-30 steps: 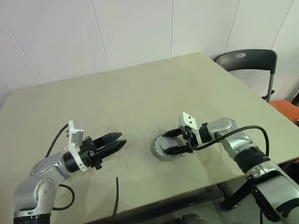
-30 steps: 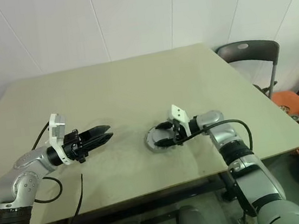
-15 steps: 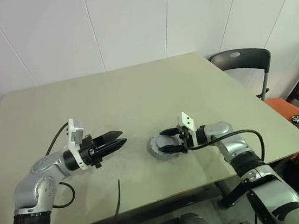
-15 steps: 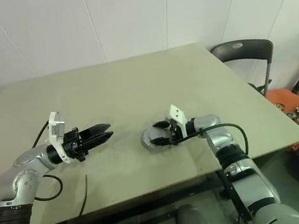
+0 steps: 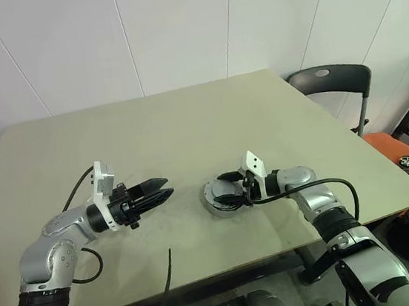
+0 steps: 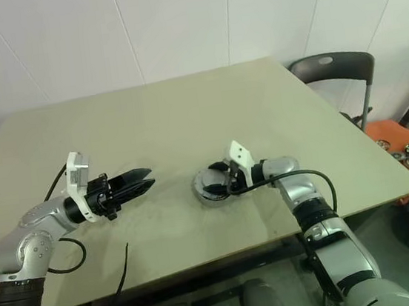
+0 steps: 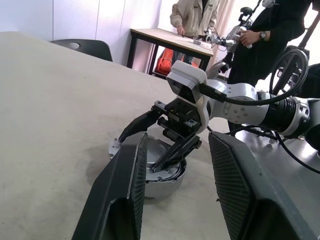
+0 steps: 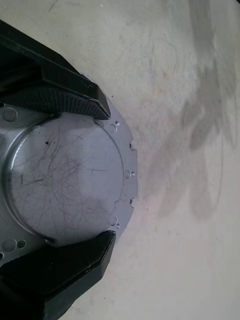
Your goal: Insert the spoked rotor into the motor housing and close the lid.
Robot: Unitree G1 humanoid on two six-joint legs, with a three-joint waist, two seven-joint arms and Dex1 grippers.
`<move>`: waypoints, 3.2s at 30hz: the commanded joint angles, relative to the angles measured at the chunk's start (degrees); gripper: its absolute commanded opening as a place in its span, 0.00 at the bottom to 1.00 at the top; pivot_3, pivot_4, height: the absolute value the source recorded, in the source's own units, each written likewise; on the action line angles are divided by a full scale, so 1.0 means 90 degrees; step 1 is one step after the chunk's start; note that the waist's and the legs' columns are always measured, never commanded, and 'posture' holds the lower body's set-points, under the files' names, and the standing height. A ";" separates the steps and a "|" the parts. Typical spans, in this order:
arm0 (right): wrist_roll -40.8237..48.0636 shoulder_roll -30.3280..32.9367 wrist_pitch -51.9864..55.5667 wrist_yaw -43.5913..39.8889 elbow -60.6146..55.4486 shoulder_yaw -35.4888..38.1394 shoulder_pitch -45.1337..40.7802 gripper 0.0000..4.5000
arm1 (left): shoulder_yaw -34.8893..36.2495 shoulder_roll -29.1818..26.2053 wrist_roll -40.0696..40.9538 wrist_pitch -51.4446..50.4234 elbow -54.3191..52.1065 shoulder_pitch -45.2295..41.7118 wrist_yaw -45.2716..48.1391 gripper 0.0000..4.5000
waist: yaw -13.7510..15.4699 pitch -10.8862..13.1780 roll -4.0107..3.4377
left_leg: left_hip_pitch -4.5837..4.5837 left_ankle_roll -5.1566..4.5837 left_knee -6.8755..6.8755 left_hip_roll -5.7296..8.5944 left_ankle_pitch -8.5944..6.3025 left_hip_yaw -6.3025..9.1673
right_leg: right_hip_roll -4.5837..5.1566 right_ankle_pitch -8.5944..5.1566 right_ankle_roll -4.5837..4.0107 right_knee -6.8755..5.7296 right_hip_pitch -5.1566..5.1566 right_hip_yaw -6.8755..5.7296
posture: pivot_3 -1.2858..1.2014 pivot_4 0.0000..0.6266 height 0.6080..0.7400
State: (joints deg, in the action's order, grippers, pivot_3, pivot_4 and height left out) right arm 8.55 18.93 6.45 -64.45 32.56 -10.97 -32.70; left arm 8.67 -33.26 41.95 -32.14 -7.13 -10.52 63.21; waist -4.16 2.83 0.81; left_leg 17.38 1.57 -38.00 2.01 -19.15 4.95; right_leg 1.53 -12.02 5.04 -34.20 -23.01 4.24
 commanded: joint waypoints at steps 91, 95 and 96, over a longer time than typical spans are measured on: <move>0.0030 0.1542 0.0055 -0.2397 -0.0859 -0.0443 0.0264 0.71 | 0.0069 0.0007 0.0075 0.0082 -0.0101 -0.0066 0.0018 0.46 | 0.0226 0.0017 -0.0021 | 0.0014 0.0001 0.0072 0.0013 0.0000 -0.0013 | 0.0018 0.0018 0.0017 0.0018 -0.0036 -0.0012 | 0.52 0.00 1.00; -0.0019 0.1465 -0.0089 -0.2141 -0.0815 -0.0392 0.0275 0.71 | 0.0075 0.0046 0.0097 0.0060 -0.0179 -0.0016 -0.0038 0.46 | 0.0216 0.0016 -0.0018 | 0.0012 0.0001 0.0071 0.0013 0.0000 -0.0014 | 0.0017 0.0018 0.0017 0.0018 -0.0032 -0.0012 | 0.52 0.00 1.00; -0.0002 0.1472 -0.0151 -0.2089 -0.0794 -0.0338 0.0284 0.71 | 0.0078 0.0051 0.0105 0.0052 -0.0202 -0.0004 -0.0053 0.46 | 0.0212 0.0016 -0.0018 | 0.0011 0.0001 0.0071 0.0013 0.0000 -0.0014 | 0.0017 0.0018 0.0017 0.0018 -0.0032 -0.0012 | 0.52 0.00 1.00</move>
State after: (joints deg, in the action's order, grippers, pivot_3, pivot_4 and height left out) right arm 9.86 32.03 5.93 -84.03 25.18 -13.71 -30.69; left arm 8.60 -32.94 41.90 -32.08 -7.03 -10.24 63.07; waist -2.25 2.97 0.64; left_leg 17.48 1.58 -37.36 2.12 -19.15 4.83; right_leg 1.68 -11.86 5.19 -34.04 -23.29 4.14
